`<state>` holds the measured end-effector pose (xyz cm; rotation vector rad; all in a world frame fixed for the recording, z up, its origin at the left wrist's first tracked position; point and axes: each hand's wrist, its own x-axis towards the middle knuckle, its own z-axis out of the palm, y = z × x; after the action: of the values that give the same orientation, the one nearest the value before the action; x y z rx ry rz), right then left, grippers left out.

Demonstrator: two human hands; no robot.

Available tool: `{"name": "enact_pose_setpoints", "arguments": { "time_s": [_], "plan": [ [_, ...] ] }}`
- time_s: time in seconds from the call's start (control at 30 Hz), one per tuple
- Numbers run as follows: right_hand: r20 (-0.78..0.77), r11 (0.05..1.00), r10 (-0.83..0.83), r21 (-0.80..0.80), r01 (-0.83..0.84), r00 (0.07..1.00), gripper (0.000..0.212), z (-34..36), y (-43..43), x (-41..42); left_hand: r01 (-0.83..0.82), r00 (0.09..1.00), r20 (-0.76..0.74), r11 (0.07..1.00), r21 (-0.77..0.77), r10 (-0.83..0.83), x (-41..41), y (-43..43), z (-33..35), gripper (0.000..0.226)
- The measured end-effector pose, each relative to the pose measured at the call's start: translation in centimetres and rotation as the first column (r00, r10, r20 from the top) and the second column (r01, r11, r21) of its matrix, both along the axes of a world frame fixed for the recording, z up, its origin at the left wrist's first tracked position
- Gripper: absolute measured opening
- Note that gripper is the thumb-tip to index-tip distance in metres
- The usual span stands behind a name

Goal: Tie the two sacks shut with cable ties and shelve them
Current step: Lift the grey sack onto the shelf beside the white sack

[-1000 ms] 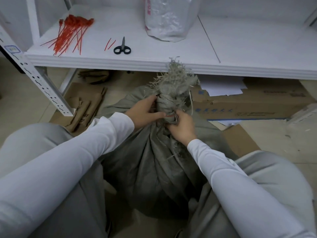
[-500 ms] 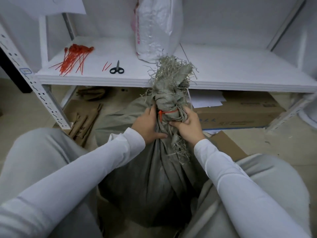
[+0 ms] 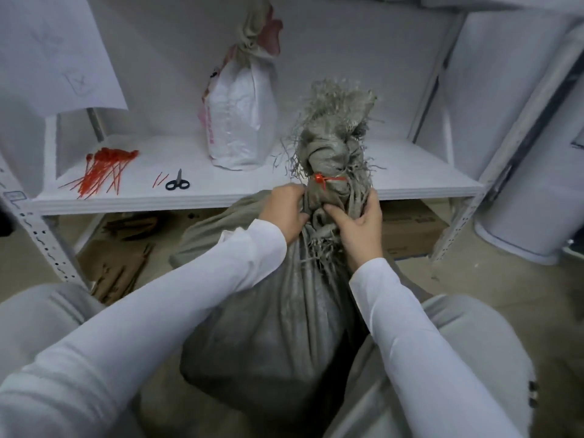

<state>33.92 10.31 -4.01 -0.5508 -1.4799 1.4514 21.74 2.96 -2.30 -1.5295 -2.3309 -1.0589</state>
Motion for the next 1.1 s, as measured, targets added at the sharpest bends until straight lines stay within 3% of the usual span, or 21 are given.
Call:
{"name": "enact_pose_setpoints", "arguments": {
  "time_s": [0.07, 0.17, 0.23, 0.37, 0.5, 0.57, 0.8, 0.97, 1.1],
  "plan": [
    [0.142, 0.992, 0.018, 0.119, -0.035, 0.99, 0.089, 0.1, 0.7, 1.8, -0.002, 1.0, 0.004, 0.999, 0.035, 0.002, 1.0, 0.6, 2.1, 0.023],
    [0.458, 0.927, -0.181, 0.374, -0.004, 0.871, 0.137, -0.4, 1.2, 3.7, 0.061, 0.998, -0.02, 0.997, 0.047, -0.06, 3.1, 1.3, 4.3, 0.031],
    [0.543, 0.917, -0.251, 0.399, 0.016, 0.801, 0.135, -0.5, 1.3, 4.8, 0.106, 0.994, -0.034, 0.994, 0.031, -0.105, 4.9, 1.8, 4.7, 0.032],
    [0.56, 0.937, -0.33, 0.291, 0.193, 0.76, 0.099, 0.3, 1.9, 6.4, 0.188, 0.981, -0.063, 0.982, 0.033, -0.186, 7.6, 3.1, 5.4, 0.03],
    [0.388, 0.839, -0.532, 0.358, 0.409, 0.753, 0.044, 1.5, 2.6, 7.0, 0.242, 0.965, -0.109, 0.97, 0.039, -0.237, 9.0, 3.8, 7.3, 0.025],
    [0.256, 0.799, -0.581, 0.359, 0.483, 0.772, 0.03, 2.7, 2.8, 7.1, 0.257, 0.961, -0.13, 0.963, 0.076, -0.246, 9.7, 3.8, 8.7, 0.026],
    [-0.195, 0.627, -0.708, 0.268, 0.731, 0.679, 0.042, 11.5, 3.4, 5.9, 0.224, 0.971, -0.144, 0.939, 0.261, -0.191, 9.8, 4.3, 15.2, 0.021],
    [-0.27, 0.624, -0.704, 0.205, 0.754, 0.657, 0.042, 17.4, 6.4, 4.2, 0.216, 0.974, -0.118, 0.943, 0.254, -0.191, 8.2, 6.7, 18.7, 0.032],
    [-0.341, 0.624, -0.655, 0.259, 0.737, 0.674, 0.024, 21.0, 9.2, 2.6, 0.205, 0.977, -0.107, 0.95, 0.237, -0.184, 6.0, 9.0, 20.8, 0.03]
  ]
}}
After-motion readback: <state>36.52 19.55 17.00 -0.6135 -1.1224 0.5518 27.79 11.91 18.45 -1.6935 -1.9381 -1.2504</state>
